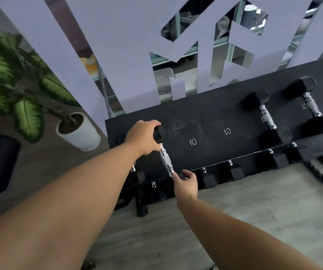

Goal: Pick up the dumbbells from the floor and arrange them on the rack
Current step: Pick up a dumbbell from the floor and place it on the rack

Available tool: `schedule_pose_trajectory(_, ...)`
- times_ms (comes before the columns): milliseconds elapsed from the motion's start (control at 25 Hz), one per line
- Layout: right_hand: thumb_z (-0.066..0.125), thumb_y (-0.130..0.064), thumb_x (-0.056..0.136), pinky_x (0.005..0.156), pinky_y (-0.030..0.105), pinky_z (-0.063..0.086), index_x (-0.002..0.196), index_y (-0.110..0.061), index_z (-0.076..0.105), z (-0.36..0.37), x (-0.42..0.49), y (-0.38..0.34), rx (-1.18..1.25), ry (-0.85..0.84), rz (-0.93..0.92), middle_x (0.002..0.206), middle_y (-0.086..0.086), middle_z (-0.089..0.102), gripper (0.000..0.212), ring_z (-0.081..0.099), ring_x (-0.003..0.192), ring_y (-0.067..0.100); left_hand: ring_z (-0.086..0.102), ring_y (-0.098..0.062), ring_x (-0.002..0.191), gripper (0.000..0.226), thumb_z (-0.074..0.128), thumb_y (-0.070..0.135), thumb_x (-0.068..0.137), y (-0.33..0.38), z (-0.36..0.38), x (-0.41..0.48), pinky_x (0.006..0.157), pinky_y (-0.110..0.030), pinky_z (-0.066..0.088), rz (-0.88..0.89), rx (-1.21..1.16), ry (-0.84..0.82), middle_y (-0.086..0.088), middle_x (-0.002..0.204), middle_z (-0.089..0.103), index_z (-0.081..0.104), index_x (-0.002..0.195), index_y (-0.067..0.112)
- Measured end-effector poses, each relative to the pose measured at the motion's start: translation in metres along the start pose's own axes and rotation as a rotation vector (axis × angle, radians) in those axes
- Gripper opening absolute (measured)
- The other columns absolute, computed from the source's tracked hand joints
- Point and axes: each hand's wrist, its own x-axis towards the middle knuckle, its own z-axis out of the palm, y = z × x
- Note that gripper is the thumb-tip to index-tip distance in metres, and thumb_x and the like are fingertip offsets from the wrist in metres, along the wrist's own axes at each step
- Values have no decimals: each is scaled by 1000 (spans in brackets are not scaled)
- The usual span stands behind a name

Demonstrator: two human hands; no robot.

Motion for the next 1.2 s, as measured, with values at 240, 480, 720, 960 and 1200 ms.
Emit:
schedule_pose_trajectory(240,79,-35,84,92,32,51,129,-21,61,68,73,-2,-46,80,69,129,5,61,51,62,111,21,59,-27,111,83,91,30,69,-53,34,100,92,-44,55,79,106,-107,0,123,55,55,143,19)
schedule_pose_trajectory(480,75,-35,89,104,36,44,136,-25,61,120,136,9,-58,272,233,141,16,47,50,55,105,19,59,-26,112,82,92,34,67,-98,91,185,93,-42,54,132,139,-228,0,127,52,55,140,23)
schedule_pose_trajectory(720,62,-16,96,97,37,42,134,-23,58,142,147,17,-81,445,366,148,12,34,39,45,129,37,58,-25,111,70,90,31,71,-122,143,205,93,-40,54,161,118,-341,-1,125,51,56,132,20)
schedule_pose_trajectory(960,63,-26,91,105,40,41,125,-25,62,128,152,1,-329,385,112,139,8,45,33,46,128,32,57,-28,115,65,87,38,77,-127,150,209,93,-42,52,146,147,-394,-4,128,49,54,130,18)
schedule_pose_trajectory(1200,57,-39,94,104,42,42,133,-28,56,84,141,-52,-782,190,-207,133,2,53,42,46,126,28,54,-23,125,72,68,70,80,-83,103,210,101,-42,48,254,204,-390,4,132,59,56,136,27)
